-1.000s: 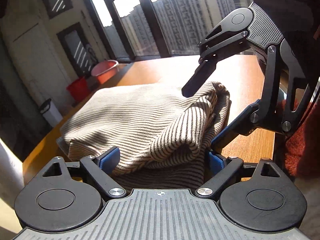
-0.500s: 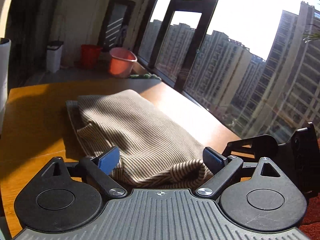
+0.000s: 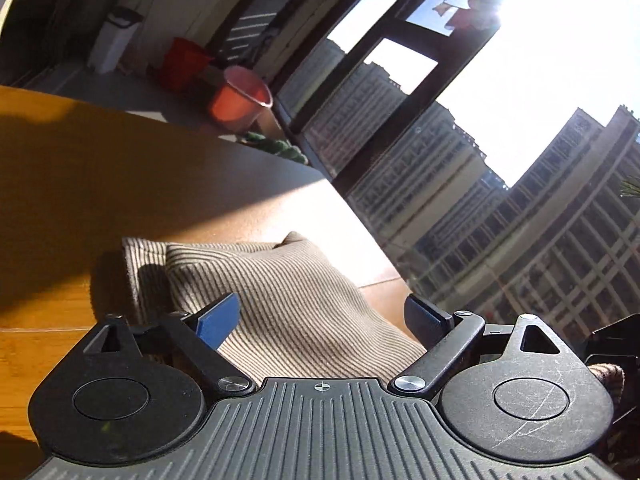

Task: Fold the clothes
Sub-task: 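Move the right gripper to the sweater edge and close on it, then lift the gripped sweater edge with the right gripper and fold it over the body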

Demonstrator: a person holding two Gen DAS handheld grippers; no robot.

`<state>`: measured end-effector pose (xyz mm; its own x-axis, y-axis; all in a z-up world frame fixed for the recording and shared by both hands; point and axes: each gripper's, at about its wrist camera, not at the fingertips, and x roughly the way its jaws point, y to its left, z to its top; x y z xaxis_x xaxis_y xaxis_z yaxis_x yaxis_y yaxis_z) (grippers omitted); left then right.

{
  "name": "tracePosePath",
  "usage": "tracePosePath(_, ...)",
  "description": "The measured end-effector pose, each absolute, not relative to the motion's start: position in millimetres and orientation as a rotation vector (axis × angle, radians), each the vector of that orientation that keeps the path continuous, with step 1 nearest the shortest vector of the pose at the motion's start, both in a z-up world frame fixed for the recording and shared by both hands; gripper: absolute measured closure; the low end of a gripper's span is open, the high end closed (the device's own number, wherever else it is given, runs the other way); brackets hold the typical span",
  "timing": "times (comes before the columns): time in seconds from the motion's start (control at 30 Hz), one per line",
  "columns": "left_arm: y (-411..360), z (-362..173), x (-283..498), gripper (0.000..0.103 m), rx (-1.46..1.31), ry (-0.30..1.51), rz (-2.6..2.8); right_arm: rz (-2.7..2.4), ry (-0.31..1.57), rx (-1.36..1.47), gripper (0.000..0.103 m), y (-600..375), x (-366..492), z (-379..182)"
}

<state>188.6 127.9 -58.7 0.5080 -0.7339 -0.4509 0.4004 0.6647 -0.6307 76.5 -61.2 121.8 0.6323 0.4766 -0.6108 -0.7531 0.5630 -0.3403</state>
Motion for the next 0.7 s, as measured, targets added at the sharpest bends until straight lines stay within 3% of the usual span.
tracePosePath(0.13,136.7,-77.4,195.1,0.013,-0.523,0.778,-0.747,0.783,0.46,-0.633,0.081,-41.0,124.2,122.6)
tracePosePath(0.27,145.3,-81.4,194.8,0.033,-0.507,0.79,-0.738,0.809,0.525,-0.611,0.082,-28.7,185.6,95.7)
tracePosePath(0.33,150.1,-82.2,191.9,0.037,-0.52,0.793,-0.744,0.8,0.572,-0.588,0.086,-18.6,213.1,74.1)
tracePosePath(0.37,153.5,-82.9,189.1,0.036,-0.533,0.795,-0.749,0.788,0.599,-0.575,0.096,-15.9,230.5,60.0)
tracePosePath(0.4,157.0,-83.8,186.3,0.036,-0.543,0.797,-0.754,0.775,0.623,-0.564,0.098,-14.4,243.9,48.7)
tracePosePath(0.5,165.9,-78.2,174.0,0.026,-0.518,0.78,-0.746,0.777,0.702,-0.498,0.099,-12.5,270.7,16.1)
tracePosePath(0.57,173.5,-70.0,163.7,0.012,-0.482,0.758,-0.698,0.782,0.713,-0.47,0.099,-11.6,276.9,1.7)
tracePosePath(0.7,189.8,-47.5,137.8,0.003,-0.524,0.655,-0.763,0.798,0.721,-0.415,0.099,-18.4,281.9,-3.6)
